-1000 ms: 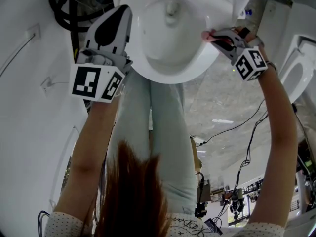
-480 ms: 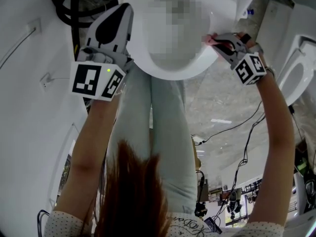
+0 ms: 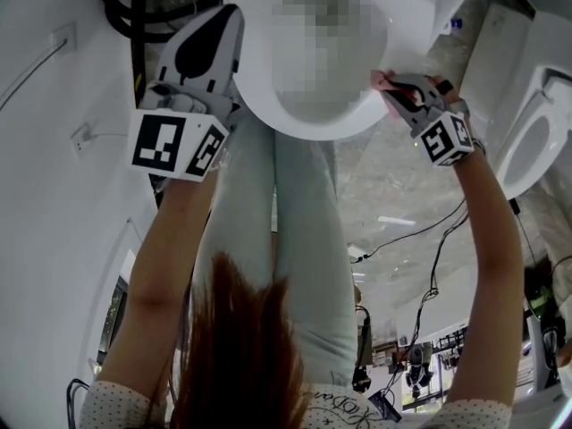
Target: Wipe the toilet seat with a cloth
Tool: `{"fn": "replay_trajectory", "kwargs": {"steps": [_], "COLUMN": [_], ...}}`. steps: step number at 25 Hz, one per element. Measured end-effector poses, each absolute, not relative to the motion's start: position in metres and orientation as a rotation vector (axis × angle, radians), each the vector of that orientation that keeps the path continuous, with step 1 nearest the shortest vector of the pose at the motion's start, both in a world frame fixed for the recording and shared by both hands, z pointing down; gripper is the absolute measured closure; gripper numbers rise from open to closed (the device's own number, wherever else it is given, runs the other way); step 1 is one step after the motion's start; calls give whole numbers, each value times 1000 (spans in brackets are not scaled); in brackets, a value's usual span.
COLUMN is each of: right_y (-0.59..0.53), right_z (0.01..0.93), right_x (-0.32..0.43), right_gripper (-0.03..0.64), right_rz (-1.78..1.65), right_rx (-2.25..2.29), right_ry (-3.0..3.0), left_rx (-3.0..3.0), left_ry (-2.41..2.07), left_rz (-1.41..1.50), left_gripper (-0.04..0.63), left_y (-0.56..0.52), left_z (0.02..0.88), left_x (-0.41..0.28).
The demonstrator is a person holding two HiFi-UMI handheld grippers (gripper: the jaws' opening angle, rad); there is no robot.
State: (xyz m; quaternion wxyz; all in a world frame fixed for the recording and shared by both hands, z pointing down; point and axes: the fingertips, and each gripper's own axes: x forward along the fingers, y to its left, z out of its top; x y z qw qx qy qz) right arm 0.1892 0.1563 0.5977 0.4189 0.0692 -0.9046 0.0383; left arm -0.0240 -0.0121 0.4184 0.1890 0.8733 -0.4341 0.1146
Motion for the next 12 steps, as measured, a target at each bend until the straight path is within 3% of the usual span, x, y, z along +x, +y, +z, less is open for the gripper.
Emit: {"fn": "replay_trajectory", "kwargs": {"steps": [12], "right_y": [168], "right_z": [597], "right_x": [183], "right_gripper": [568], "right_rz": [169], "right_rx": [351], "right_ry": [-2249], "left_rx": [2444], "left_ry": [-1248], "left_rz": [311], "left_gripper": [591], "left_y": [1], "left_z": [414], "left_x": [-36]}}
